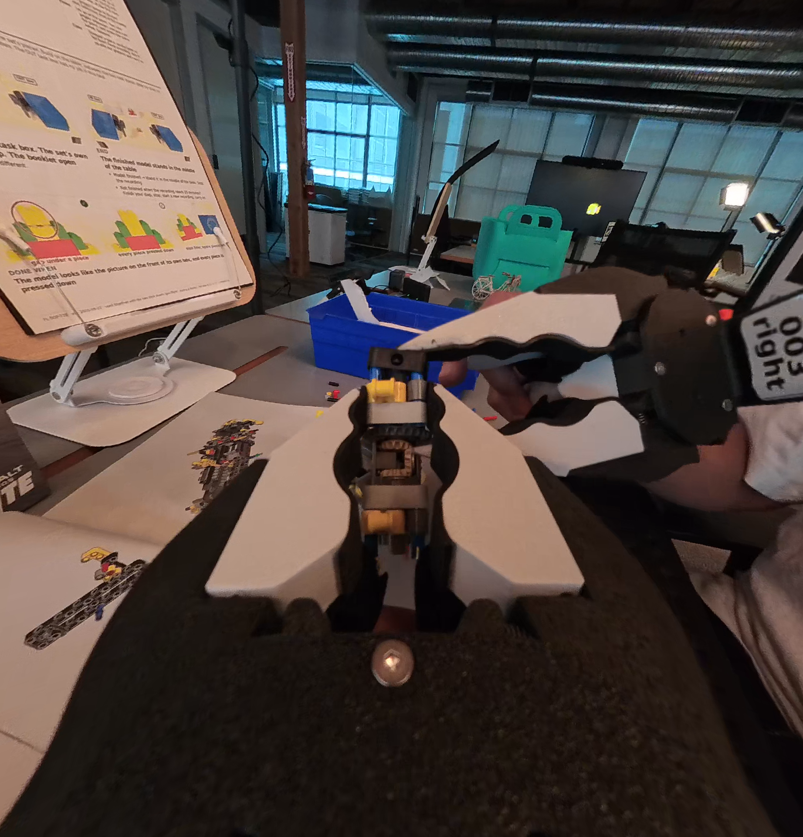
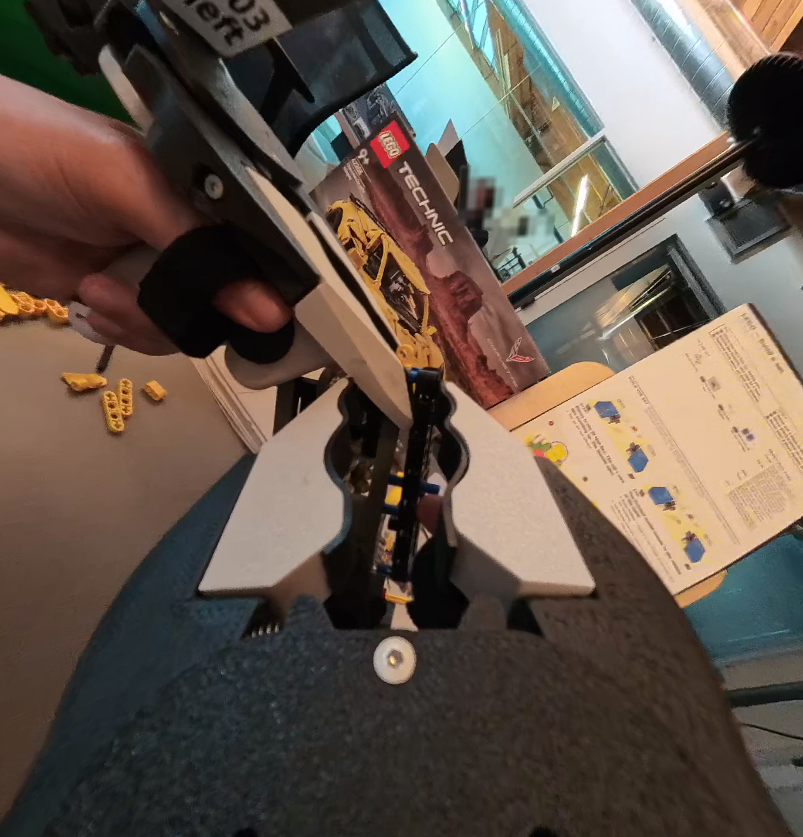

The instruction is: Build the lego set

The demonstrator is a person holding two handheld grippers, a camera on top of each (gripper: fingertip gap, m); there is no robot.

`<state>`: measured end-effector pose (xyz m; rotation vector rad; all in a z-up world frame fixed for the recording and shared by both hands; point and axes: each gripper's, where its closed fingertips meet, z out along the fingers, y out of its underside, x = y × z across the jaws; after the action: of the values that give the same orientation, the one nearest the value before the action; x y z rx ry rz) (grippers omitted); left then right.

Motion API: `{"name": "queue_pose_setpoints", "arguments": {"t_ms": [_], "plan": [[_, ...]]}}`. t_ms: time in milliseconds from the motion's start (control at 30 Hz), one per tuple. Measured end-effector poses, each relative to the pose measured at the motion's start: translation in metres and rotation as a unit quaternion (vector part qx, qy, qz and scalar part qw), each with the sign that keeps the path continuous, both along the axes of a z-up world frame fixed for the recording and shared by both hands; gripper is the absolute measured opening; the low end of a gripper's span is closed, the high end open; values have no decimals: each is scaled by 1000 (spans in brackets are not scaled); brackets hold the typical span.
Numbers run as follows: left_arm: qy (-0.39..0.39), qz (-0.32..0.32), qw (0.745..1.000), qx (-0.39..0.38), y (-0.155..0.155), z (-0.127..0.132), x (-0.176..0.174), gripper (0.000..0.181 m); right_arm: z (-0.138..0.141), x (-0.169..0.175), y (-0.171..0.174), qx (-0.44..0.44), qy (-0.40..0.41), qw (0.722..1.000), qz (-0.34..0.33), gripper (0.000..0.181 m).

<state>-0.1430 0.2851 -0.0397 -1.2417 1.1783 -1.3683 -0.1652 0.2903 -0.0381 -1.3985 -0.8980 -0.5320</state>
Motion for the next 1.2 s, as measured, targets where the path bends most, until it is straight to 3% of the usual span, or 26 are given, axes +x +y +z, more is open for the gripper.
{"name": "queue_pose_setpoints", "arguments": {"t_ms": [200, 367, 467, 1200], "plan": [[-8, 3, 1000, 12, -2, 4, -1, 25, 2, -1, -2, -3, 38, 999, 2, 34], [-14, -3, 999, 46, -4, 5, -3, 25, 2, -4, -7, -49, 50, 996, 52, 39], [-13, -2, 998, 54, -7, 6, -2, 25, -3, -1, -3, -57, 14, 998, 38, 58], [-20, -2, 997, 72, -16, 10, 0, 25, -2, -5, -7, -81, 5, 995, 55, 51]]}}
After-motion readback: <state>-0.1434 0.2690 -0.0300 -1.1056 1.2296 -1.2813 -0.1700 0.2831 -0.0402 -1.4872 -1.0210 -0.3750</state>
